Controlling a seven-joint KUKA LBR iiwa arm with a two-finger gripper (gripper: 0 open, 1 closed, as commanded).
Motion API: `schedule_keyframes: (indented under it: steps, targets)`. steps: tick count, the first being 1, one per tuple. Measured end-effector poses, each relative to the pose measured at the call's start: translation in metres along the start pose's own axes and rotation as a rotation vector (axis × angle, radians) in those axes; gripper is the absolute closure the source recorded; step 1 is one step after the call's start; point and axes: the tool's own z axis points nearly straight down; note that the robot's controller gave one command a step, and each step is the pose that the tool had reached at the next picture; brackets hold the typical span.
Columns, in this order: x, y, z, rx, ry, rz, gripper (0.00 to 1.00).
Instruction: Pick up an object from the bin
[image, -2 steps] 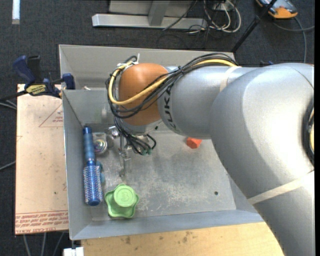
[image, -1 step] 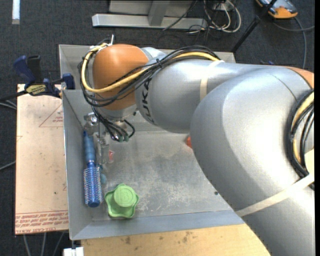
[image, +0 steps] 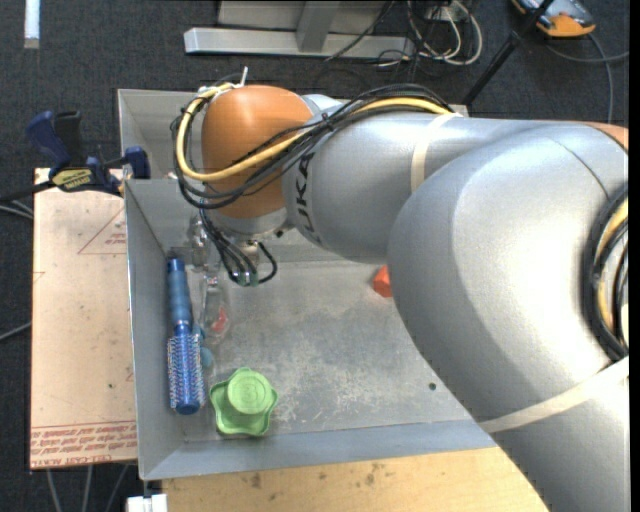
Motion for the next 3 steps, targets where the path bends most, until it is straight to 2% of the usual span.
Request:
schedule_keyframes:
  steps: [1, 2, 3]
  targets:
    - [0.0158, 0.0050, 0.0437, 0.010, 0.000, 0.203, 0.00]
    - [0.0195, -0.0011, 0.0440, 0.020, 0.000, 0.384, 0.00]
    - [0.0220, 0.0036, 0.0442, 0.014, 0.008, 0.384, 1.00]
